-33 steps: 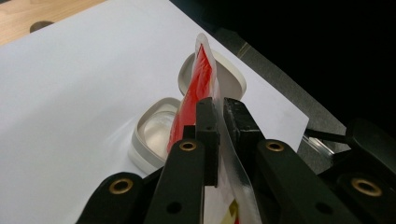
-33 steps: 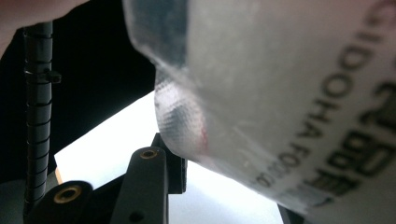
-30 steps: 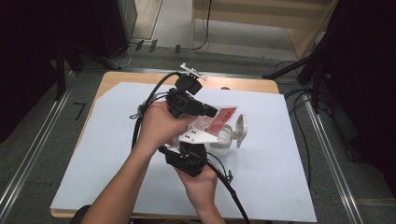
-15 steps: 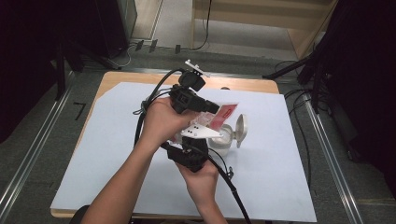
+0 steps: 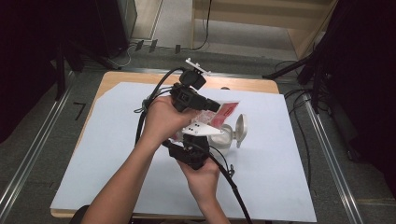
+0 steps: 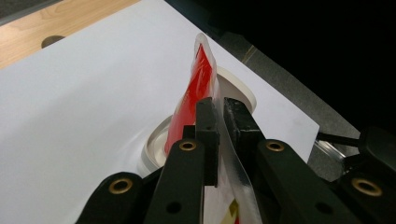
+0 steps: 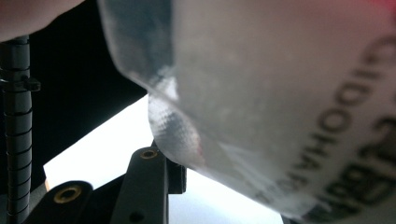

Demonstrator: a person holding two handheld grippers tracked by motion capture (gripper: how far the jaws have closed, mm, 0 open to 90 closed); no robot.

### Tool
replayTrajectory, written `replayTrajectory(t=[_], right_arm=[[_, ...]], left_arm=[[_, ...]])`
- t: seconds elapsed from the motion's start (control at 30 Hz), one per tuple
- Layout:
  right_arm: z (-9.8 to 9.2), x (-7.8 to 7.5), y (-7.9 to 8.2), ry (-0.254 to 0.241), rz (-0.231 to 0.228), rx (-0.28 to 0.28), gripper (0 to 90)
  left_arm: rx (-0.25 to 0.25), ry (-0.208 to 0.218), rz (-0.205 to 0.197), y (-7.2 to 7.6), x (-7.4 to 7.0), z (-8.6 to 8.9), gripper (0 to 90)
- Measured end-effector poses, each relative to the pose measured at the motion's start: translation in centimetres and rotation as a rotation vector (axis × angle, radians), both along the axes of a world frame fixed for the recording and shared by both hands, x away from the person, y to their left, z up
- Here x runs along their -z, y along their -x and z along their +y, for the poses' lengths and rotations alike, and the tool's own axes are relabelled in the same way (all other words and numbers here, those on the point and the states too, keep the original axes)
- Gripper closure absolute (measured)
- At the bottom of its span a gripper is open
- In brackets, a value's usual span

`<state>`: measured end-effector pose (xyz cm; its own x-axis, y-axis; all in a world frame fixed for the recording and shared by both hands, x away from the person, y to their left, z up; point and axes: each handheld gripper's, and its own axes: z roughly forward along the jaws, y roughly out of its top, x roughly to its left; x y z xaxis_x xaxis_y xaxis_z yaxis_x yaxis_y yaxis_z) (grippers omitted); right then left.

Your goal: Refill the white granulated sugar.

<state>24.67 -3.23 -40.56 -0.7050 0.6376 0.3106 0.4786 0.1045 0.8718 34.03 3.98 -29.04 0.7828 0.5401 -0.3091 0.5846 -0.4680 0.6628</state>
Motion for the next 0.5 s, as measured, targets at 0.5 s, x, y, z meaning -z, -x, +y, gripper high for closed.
replayTrajectory(t=[0.5], right_arm=[[0.05,0.30,0.39,0.016,-0.004,-0.008,64.7]], left_arm=[[0.000,0.012,-0.005,0.59,0.24,0.42,85.4]])
